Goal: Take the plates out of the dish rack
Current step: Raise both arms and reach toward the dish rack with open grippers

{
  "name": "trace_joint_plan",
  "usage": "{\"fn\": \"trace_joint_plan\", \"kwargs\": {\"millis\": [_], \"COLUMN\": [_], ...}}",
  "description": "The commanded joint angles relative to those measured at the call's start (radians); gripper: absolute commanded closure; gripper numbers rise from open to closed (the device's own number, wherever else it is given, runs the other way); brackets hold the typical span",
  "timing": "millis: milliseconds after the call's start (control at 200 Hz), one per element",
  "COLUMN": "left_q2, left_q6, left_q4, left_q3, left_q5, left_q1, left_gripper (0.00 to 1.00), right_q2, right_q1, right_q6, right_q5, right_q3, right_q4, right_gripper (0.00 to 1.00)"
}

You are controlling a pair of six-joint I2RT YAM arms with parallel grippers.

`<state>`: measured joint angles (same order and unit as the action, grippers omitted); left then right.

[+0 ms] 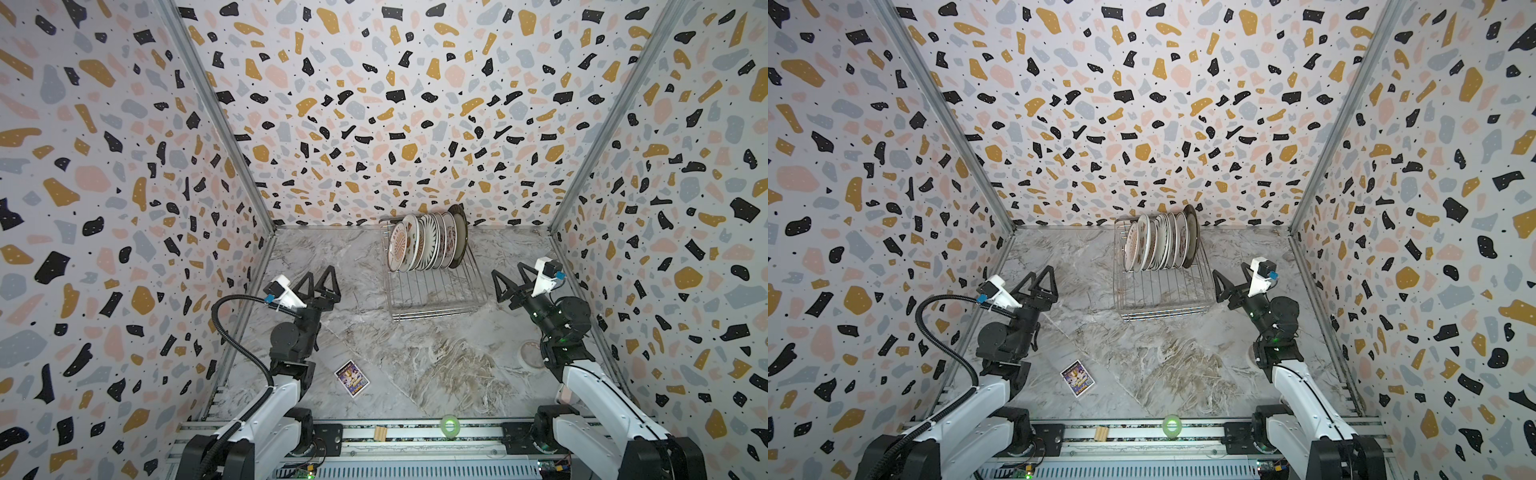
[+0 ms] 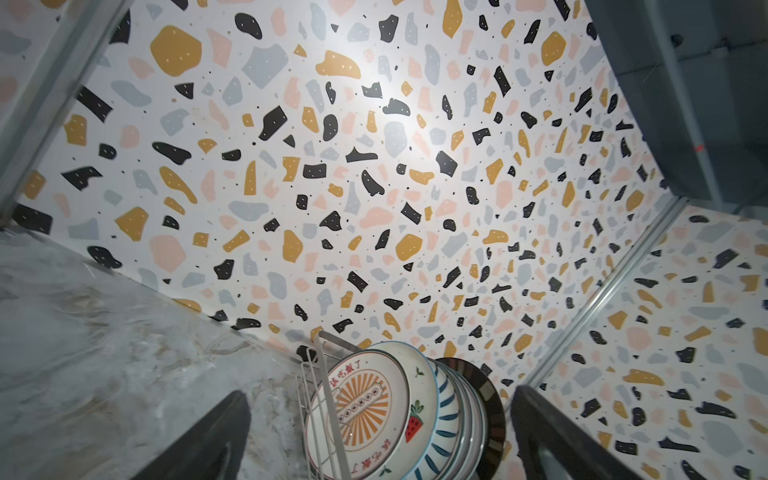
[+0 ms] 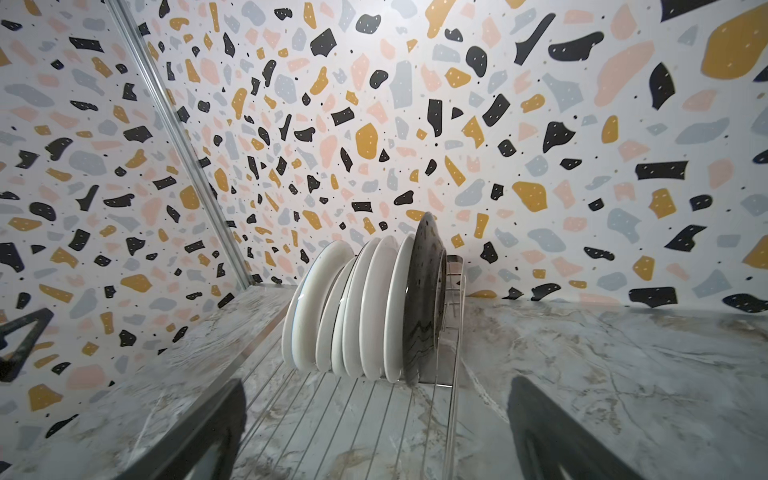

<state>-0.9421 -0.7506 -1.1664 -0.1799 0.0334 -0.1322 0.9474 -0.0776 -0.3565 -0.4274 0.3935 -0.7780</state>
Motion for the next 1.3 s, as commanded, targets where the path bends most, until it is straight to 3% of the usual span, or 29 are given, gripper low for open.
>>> {"fn": "trace_joint_plan", "kwargs": {"millis": [0,80,200,280,385,476,546,606,816,996,1116,1297], "left_q2": [0.008,0.004,-0.034,-0.074,-0.117,-0.077,-0.045,-0.055,-0.160,-0.234,-0.277,-0.344], "left_q6": [-0.053,-0.099,-0.206,-0.248,-0.214,-0.036,0.105,0.170,0.200,0.220,0.206,0.188], "left_q4": [-0.194,-0.190,-0.225,-0.265,-0.299,-0.166,0.073,0.121,0.133,0.132,0.097,0.129], "left_q3": [0.030,0.013,-0.015,-0.043,-0.094,-0.112,-0.191,-0.221,-0.316,-0.359,-0.357,-0.398], "left_q5": [0.030,0.019,0.046,0.104,0.193,0.060,-0.077,-0.141,-0.030,-0.053,-0.083,-0.091], "left_q1": [-0.001,-0.003,-0.006,-0.006,-0.037,-0.162,-0.261,-0.324,-0.390,-0.436,-0.451,-0.464], "left_gripper": [0.00,0.00,0.01,0.00,0.00,0.00,0.00,0.00,0.00,0.00,0.01,0.00], "right_q2": [0.008,0.040,0.093,0.137,0.171,0.230,0.294,0.347,0.545,0.712,0.784,0.875], "right_q1": [0.006,0.005,0.003,0.009,-0.003,-0.057,-0.090,-0.106,-0.212,-0.243,-0.256,-0.283], "right_q6": [-0.059,-0.122,-0.304,-0.327,-0.282,-0.165,-0.095,-0.055,0.080,0.132,0.157,0.189], "right_q5": [-0.125,-0.193,-0.069,-0.079,0.003,0.115,0.135,0.141,0.429,0.542,0.578,0.650], "right_q3": [0.018,0.005,-0.044,-0.028,0.124,0.264,0.356,0.439,0.690,0.908,1.005,1.119], "right_q4": [-0.118,-0.269,-0.460,-0.538,-0.244,0.006,0.094,0.191,0.446,0.636,0.711,0.783], "right_gripper": [0.01,0.01,0.01,0.01,0.01,0.01,0.01,0.01,0.00,0.20,0.40,0.50]}}
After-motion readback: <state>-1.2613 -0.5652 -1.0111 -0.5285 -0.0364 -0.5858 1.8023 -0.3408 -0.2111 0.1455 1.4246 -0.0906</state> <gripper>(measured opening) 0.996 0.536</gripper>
